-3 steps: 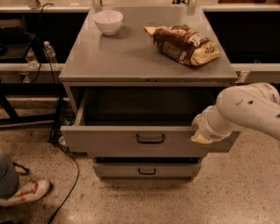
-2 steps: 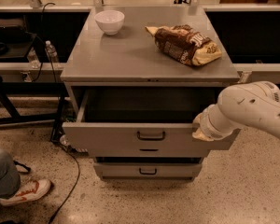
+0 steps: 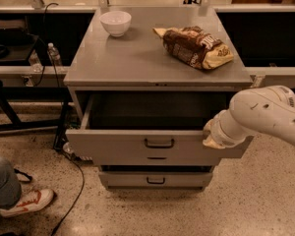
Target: Open top drawer
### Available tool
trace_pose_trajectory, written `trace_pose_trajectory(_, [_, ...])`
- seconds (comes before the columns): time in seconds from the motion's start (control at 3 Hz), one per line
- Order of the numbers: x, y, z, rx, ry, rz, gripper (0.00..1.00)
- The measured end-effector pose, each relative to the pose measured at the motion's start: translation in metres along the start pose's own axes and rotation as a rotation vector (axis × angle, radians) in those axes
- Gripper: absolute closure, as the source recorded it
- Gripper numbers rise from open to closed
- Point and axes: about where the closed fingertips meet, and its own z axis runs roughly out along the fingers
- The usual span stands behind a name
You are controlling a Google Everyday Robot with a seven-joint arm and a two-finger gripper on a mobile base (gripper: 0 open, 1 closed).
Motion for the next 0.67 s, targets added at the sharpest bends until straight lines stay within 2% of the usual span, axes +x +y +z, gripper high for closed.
trace_pose_trajectory(0.67, [0.0,0.0,0.0,0.0,0.0,0.0,1.0])
